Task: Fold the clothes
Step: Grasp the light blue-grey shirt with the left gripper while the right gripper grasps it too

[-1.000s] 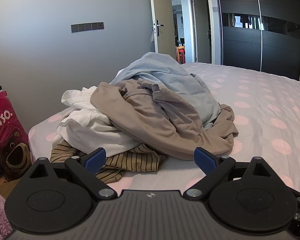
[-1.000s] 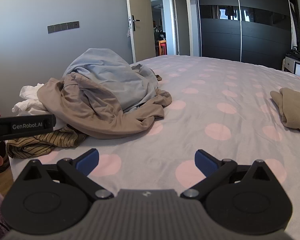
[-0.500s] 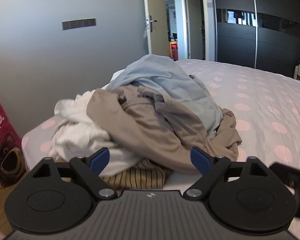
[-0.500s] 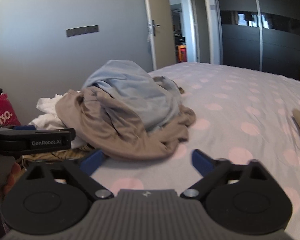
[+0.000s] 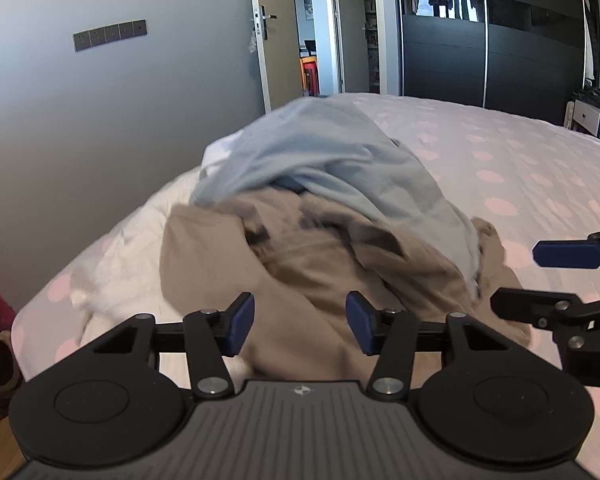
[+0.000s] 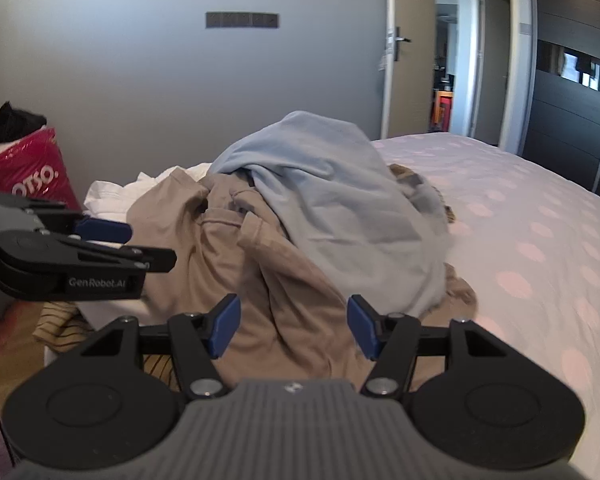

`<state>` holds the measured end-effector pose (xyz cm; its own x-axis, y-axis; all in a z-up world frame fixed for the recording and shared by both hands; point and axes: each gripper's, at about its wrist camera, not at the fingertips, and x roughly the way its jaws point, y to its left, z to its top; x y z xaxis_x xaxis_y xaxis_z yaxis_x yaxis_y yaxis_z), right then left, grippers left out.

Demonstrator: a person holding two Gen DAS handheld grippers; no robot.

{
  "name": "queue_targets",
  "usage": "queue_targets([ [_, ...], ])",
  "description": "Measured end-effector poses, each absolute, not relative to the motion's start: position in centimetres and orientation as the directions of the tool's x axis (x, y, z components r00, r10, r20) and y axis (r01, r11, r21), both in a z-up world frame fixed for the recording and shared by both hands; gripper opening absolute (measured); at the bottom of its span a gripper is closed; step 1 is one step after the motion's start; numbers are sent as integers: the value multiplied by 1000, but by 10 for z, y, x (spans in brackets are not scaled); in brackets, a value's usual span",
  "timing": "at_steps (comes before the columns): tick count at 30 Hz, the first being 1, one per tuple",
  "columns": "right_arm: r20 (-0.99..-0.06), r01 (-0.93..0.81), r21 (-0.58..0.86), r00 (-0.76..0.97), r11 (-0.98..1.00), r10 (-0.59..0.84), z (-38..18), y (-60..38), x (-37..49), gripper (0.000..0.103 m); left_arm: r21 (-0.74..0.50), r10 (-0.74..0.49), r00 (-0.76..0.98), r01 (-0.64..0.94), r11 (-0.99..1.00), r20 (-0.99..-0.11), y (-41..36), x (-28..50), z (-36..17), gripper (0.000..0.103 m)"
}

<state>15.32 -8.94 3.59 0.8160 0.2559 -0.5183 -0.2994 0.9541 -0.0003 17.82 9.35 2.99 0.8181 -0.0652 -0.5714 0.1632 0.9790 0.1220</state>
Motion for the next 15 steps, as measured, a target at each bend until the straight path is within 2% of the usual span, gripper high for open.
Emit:
queue_targets([
  [5,-519,-320,-38,816,947,255,36,-83,202,61,135,-76,837,176,975,-541,99,220,38,43],
  [7,-517,-321,-32,816,947,259,36,-82,222,56,149,-82,846,186,971,-526,98,236,40,43],
  [9,-518,-330,-16,810,944,274,36,-79,240,56,160,-83,851,193,968,-518,97,252,39,42],
  [13,-516,-360,-4,800,933,307,31,-64,270,55,156,-95,844,206,966,-528,96,279,33,36],
  [15,-518,-372,-10,796,928,314,27,-56,280,49,151,-94,842,204,967,-532,97,288,30,36],
])
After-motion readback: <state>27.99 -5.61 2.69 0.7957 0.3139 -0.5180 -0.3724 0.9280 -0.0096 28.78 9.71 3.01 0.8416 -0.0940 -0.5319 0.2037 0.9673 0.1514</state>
